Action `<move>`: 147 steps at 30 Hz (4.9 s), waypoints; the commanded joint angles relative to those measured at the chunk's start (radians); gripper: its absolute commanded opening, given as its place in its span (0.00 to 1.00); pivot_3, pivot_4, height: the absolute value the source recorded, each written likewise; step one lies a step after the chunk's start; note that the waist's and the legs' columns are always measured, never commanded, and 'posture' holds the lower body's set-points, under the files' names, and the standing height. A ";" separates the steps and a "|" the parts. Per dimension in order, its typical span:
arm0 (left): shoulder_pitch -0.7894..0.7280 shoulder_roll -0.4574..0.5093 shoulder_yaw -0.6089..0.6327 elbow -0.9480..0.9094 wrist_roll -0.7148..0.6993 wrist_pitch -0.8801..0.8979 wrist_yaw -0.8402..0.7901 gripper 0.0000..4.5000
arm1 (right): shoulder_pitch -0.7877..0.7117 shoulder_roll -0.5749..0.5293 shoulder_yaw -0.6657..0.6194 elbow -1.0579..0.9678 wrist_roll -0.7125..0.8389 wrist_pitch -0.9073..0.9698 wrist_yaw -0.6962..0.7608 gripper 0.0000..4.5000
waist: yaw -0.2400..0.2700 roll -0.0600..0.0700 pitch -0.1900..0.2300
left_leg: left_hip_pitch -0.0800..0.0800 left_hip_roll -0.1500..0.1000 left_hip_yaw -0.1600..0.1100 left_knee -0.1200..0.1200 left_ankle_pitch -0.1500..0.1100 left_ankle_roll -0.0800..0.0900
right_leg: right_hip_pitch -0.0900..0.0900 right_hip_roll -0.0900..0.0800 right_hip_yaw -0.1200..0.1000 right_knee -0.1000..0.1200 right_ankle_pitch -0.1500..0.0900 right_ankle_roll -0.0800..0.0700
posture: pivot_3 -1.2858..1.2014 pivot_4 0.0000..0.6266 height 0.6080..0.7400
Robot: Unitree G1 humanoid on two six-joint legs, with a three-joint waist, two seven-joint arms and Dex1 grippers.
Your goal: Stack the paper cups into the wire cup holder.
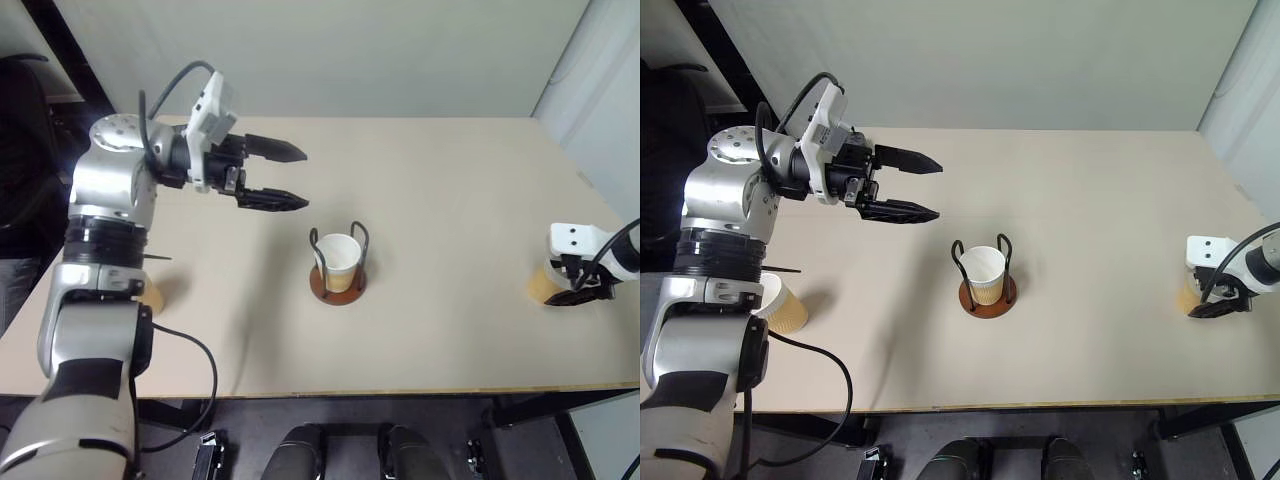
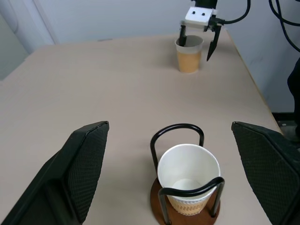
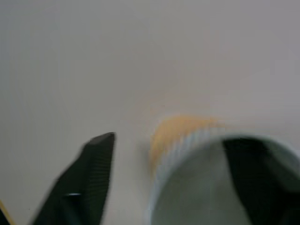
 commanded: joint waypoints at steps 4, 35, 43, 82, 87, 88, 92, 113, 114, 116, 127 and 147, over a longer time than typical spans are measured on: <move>0.076 0.006 0.059 -0.043 -0.047 0.021 -0.016 1.00 | -0.022 -0.001 -0.011 -0.015 -0.001 -0.001 -0.001 0.24 | 0.000 0.000 0.000 | 0.000 0.000 0.000 0.000 0.000 0.000 | 0.000 0.000 0.000 0.000 0.000 0.000 | 0.52 0.24 1.00; 0.188 0.322 -0.413 0.056 -0.384 -0.491 -0.075 1.00 | -0.053 0.006 -0.020 -0.356 0.100 0.108 0.106 0.01 | -0.008 0.000 0.000 | -0.001 0.000 -0.001 -0.001 -0.008 -0.018 | -0.003 0.000 -0.001 0.001 0.000 -0.006 | 0.52 0.24 1.00; 0.213 0.346 -0.457 0.086 -0.410 -0.540 -0.075 1.00 | -0.087 -0.021 -0.015 -0.711 0.279 0.313 0.106 0.01 | -0.009 0.001 0.000 | -0.001 0.001 -0.002 -0.002 -0.007 -0.015 | -0.004 0.001 -0.001 0.002 -0.006 -0.007 | 0.52 0.24 1.00; 0.193 0.230 -0.380 0.196 -0.372 -0.557 -0.075 1.00 | -0.463 0.486 0.153 -0.611 0.252 0.434 0.007 0.01 | -0.012 0.001 0.000 | -0.002 0.001 -0.003 -0.001 -0.003 -0.014 | -0.010 0.001 -0.002 0.013 -0.009 -0.013 | 0.52 0.24 1.00; 0.198 0.230 -0.379 0.178 -0.369 -0.547 -0.075 1.00 | -0.453 0.526 0.164 -0.643 0.259 0.459 0.002 0.01 | -0.012 0.001 0.000 | -0.002 0.001 -0.003 -0.001 -0.004 -0.015 | -0.011 0.001 -0.002 0.013 -0.009 -0.013 | 0.52 0.24 1.00; 0.198 0.228 -0.378 0.176 -0.368 -0.546 -0.075 1.00 | -0.449 0.531 0.166 -0.647 0.259 0.462 0.000 0.01 | -0.012 0.001 0.000 | -0.002 0.001 -0.003 -0.001 -0.004 -0.016 | -0.011 0.001 -0.002 0.013 -0.009 -0.013 | 0.52 0.24 1.00; 0.196 0.207 -0.353 0.175 -0.369 -0.533 -0.075 1.00 | -0.432 0.545 0.171 -0.668 0.263 0.480 -0.005 0.01 | -0.012 0.001 0.000 | -0.002 0.001 -0.003 -0.001 -0.004 -0.016 | -0.011 0.001 -0.002 0.013 -0.009 -0.014 | 0.52 0.24 1.00; 0.214 0.203 -0.223 0.064 -0.336 -0.398 -0.075 1.00 | -0.379 0.582 0.211 -0.682 0.251 0.476 -0.040 0.01 | -0.013 0.001 -0.001 | -0.002 0.001 -0.003 -0.001 -0.002 -0.016 | -0.011 0.002 -0.002 0.013 -0.008 -0.015 | 0.52 0.24 1.00; 0.218 0.204 -0.218 0.052 -0.335 -0.391 -0.075 1.00 | -0.379 0.583 0.215 -0.675 0.248 0.469 -0.041 0.01 | -0.013 0.001 -0.001 | -0.002 0.001 -0.003 -0.001 -0.003 -0.016 | -0.011 0.002 -0.002 0.013 -0.008 -0.015 | 0.52 0.24 1.00; 0.225 0.204 -0.209 0.035 -0.331 -0.380 -0.075 1.00 | -0.379 0.586 0.221 -0.666 0.244 0.459 -0.044 0.01 | -0.013 0.001 -0.001 | -0.002 0.001 -0.003 -0.001 -0.003 -0.016 | -0.011 0.002 -0.002 0.013 -0.008 -0.015 | 0.52 0.24 1.00; 0.232 0.201 -0.193 0.005 -0.313 -0.347 -0.075 1.00 | -0.402 0.568 0.213 -0.590 0.226 0.403 -0.041 0.01 | -0.013 0.001 -0.001 | -0.002 0.001 -0.003 -0.001 -0.002 -0.019 | -0.011 0.002 -0.002 0.014 -0.007 -0.017 | 0.52 0.24 1.00; 0.240 0.221 -0.249 0.088 -0.334 -0.439 -0.075 1.00 | -0.392 0.543 0.216 -0.612 0.226 0.410 -0.025 0.01 | -0.013 0.001 -0.001 | -0.002 0.001 -0.003 -0.002 -0.003 -0.020 | -0.011 0.002 -0.002 0.013 -0.007 -0.018 | 0.52 0.24 1.00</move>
